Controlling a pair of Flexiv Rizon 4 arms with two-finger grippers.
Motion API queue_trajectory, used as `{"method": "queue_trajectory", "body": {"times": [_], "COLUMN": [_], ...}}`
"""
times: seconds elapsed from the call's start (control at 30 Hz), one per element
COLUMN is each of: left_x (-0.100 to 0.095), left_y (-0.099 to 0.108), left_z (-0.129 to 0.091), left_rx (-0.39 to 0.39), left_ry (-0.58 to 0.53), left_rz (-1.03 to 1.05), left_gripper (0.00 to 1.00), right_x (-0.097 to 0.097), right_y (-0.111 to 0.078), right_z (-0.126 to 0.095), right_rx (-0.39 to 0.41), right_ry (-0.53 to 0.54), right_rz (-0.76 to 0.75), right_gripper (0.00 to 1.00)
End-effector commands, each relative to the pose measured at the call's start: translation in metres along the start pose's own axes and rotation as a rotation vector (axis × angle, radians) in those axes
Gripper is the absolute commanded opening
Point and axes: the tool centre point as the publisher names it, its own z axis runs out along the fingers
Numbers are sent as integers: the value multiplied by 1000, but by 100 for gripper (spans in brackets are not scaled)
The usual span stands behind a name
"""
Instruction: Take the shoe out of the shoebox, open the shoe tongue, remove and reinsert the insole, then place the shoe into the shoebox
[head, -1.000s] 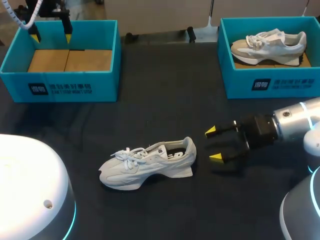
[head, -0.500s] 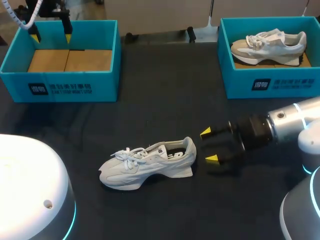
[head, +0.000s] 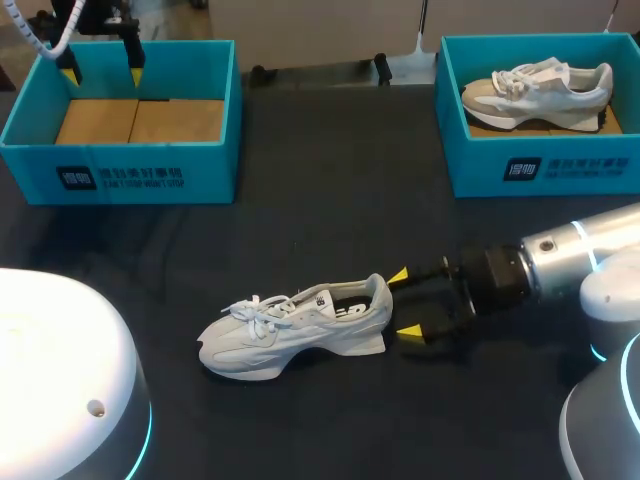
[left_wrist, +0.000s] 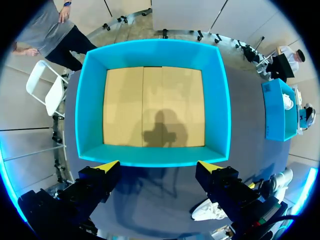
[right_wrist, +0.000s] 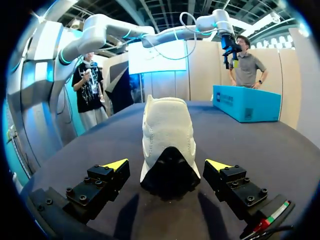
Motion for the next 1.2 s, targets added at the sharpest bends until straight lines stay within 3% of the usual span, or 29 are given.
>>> {"method": "queue_trajectory", "body": {"times": [0.03,1.2], "left_x": [0,0], "left_y": [0,0], "left_z": [1,1], "left_rx": [1,1], "left_ry": [2,2], "left_rz": [0,0], "left_gripper": [100,100], "right_x": [-2,-3], "right_y": [-1,3], "right_z": [10,55], "right_rx": [-2,66], "right_ry": [7,19], "right_rz": [-1,-6], "right_gripper": [100,100]}}
